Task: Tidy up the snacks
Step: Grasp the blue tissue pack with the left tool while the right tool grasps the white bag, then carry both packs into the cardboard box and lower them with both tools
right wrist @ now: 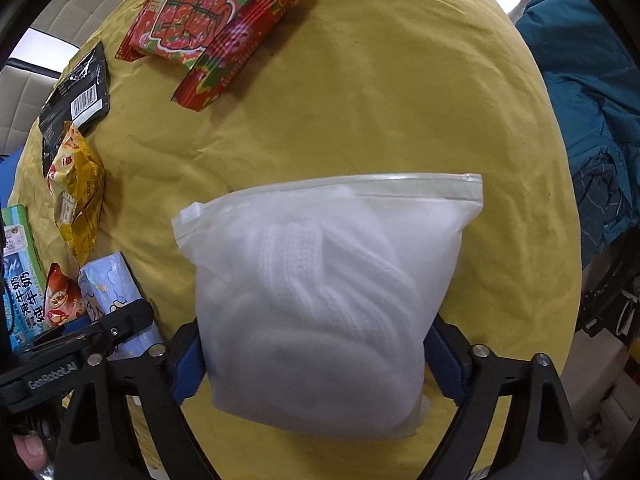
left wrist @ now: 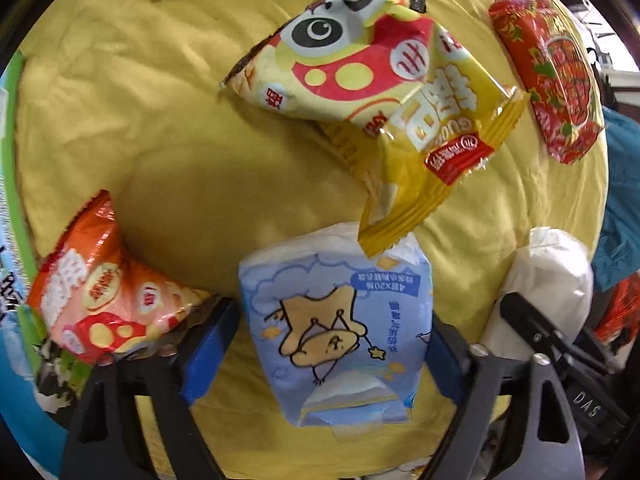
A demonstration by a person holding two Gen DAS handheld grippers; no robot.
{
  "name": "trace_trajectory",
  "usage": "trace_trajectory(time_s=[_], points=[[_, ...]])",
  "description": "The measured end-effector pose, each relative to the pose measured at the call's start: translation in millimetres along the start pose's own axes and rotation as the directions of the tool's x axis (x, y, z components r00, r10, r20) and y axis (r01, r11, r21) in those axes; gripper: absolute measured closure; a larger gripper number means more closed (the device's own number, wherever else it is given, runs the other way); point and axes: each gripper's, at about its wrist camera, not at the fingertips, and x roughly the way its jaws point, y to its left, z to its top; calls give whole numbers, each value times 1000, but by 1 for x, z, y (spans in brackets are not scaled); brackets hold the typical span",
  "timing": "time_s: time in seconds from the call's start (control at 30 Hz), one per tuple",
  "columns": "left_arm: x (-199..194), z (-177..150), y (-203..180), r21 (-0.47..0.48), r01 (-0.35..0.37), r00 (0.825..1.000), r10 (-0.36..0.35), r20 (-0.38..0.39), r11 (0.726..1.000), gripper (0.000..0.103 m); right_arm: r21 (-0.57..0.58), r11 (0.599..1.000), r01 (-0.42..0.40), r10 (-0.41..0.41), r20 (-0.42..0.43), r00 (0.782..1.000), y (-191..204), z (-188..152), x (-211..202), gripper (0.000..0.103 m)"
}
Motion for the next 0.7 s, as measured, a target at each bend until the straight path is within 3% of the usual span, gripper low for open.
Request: trace_trajectory(time_s=[0.1, 0.27, 0.53, 0.7], points=[[-4, -11, -5, 28, -47, 999, 47, 28, 998, 47, -13, 1000, 24, -24, 1, 1000, 9, -7, -3, 19], [-19, -38, -23, 61, -97, 994, 93, 62, 993, 55, -33, 998, 51, -50, 14, 999, 18, -18, -5, 27], [-43, -64, -35, 98, -86, 993, 77, 95, 991, 58, -50, 998, 28, -26, 44, 999, 21, -44, -12, 32], [-68, -104, -34, 111, -83, 989, 68, 135, 990, 59, -53, 999, -7, 10, 58, 998, 22, -70, -15, 33]])
